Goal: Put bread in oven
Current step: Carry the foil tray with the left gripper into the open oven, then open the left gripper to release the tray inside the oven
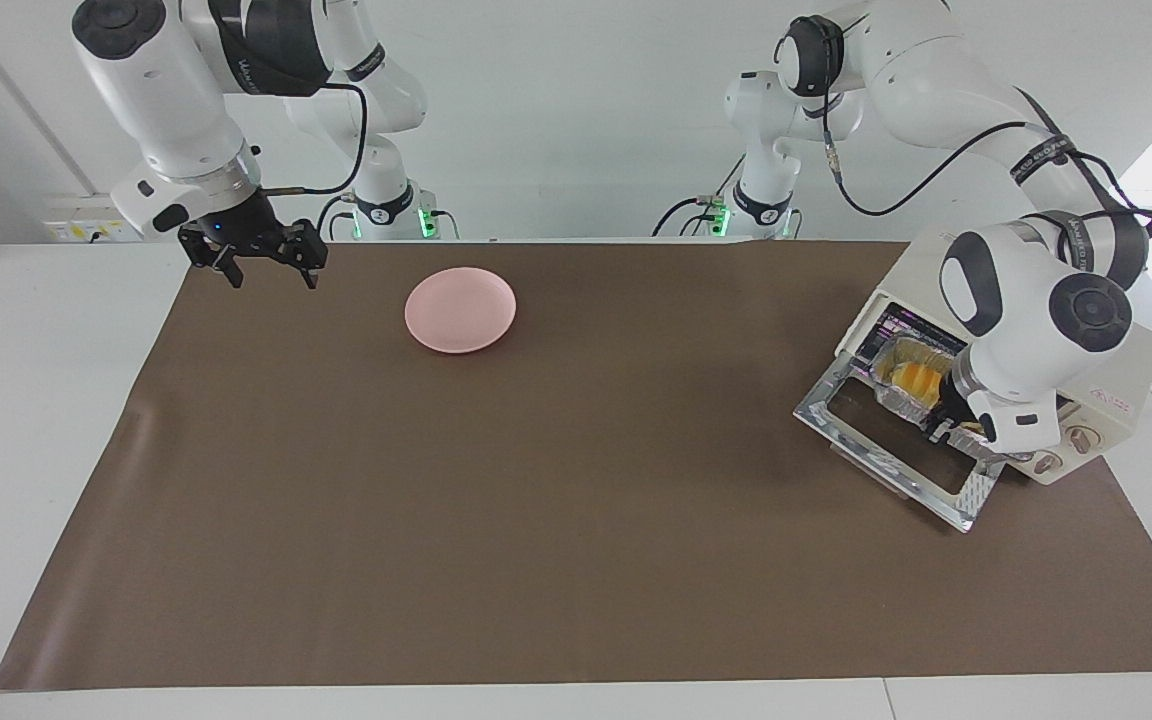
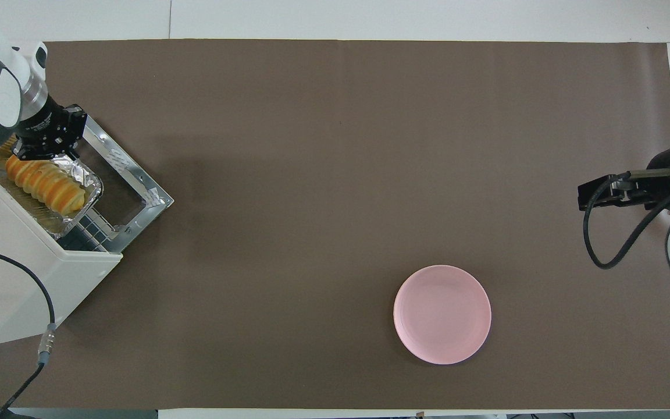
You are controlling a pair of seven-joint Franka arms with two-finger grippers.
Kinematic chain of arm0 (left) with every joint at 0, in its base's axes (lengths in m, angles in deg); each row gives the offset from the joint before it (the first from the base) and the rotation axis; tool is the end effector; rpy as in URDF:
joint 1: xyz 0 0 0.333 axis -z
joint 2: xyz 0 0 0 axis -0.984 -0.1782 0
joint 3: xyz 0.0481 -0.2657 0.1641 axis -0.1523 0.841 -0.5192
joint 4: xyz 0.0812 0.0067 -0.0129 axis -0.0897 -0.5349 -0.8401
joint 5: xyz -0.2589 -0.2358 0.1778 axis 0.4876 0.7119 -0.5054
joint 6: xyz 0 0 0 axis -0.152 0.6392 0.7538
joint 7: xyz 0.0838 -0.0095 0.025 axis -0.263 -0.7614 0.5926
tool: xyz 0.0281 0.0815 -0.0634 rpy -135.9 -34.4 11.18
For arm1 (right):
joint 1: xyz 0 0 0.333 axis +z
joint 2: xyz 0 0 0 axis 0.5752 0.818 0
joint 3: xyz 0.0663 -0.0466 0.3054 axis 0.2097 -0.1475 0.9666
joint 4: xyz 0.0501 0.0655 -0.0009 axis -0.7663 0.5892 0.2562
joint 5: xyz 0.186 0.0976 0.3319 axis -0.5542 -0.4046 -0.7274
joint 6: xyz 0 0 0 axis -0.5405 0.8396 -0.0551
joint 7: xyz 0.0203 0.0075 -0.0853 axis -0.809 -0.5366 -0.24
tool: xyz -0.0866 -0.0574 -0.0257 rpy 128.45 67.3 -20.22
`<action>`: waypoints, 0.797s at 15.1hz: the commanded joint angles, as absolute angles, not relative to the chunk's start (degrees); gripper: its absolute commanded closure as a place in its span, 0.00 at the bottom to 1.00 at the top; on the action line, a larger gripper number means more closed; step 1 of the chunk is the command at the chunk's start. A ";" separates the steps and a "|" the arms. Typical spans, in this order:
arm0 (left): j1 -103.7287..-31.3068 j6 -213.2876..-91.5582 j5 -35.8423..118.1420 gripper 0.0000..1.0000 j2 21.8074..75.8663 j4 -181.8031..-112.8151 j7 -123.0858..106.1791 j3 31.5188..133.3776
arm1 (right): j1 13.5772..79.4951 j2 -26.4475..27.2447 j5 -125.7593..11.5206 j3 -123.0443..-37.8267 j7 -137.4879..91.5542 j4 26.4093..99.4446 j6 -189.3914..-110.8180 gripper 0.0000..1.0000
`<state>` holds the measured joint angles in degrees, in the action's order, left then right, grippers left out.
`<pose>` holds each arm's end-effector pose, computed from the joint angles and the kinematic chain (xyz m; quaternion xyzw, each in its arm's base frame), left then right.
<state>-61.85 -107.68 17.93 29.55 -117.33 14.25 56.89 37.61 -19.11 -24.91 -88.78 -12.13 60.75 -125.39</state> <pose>0.6717 0.0037 0.4200 -0.9258 -0.3530 0.0828 0.1070 0.5293 0.0093 0.5753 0.9991 -0.0110 -0.0390 0.0147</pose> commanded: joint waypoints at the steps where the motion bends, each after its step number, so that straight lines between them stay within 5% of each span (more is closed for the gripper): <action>1: -62.15 -106.94 17.95 1.00 31.73 -122.29 12.67 56.57 | 36.52 -19.16 -24.16 -87.99 -13.12 60.34 -124.62 0.00; 12: -60.93 -106.24 11.53 1.00 33.94 -127.67 13.02 56.22 | 36.52 -19.16 -24.16 -87.99 -13.12 60.34 -124.62 0.00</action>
